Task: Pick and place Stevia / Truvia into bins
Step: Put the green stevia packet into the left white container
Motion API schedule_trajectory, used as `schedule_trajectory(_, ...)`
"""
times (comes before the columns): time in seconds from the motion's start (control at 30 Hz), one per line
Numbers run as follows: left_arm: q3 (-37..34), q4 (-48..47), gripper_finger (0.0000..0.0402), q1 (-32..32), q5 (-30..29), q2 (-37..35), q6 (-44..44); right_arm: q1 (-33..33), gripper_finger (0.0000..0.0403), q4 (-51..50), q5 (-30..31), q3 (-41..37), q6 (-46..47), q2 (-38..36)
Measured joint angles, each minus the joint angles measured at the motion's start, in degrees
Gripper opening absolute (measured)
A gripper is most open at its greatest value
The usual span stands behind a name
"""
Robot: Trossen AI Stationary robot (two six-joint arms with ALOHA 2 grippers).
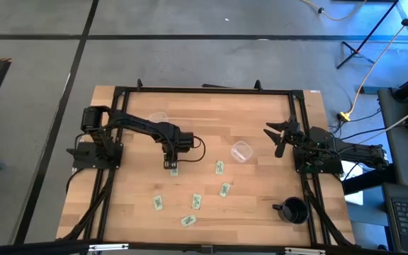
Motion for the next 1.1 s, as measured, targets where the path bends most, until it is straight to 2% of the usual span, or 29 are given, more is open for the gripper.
schedule_trajectory(0.53,0.1,-3.0,0.0095,0.0,-0.7,-0.3,-0.6,0.0,0.0152,0.0,0.0,0.0,0.0,0.0)
schedule_trajectory(0.63,1.1,-8.0,0.0093,0.1,-1.5,-0.2,-0.6,0.0,0.0152,0.0,0.0,0.0,0.0,0.0)
schedule_trajectory(0.9,3.3,-10.7,0.0085,0.1,-2.7,-0.2,-0.7,0.0,0.0152,0.0,0.0,0.0,0.0,0.0)
schedule_trajectory(1.1,6.9,-19.0,0.0082,1.2,-2.6,-0.3,-2.5,0.0,0.0152,0.0,0.0,0.0,0.0,0.0)
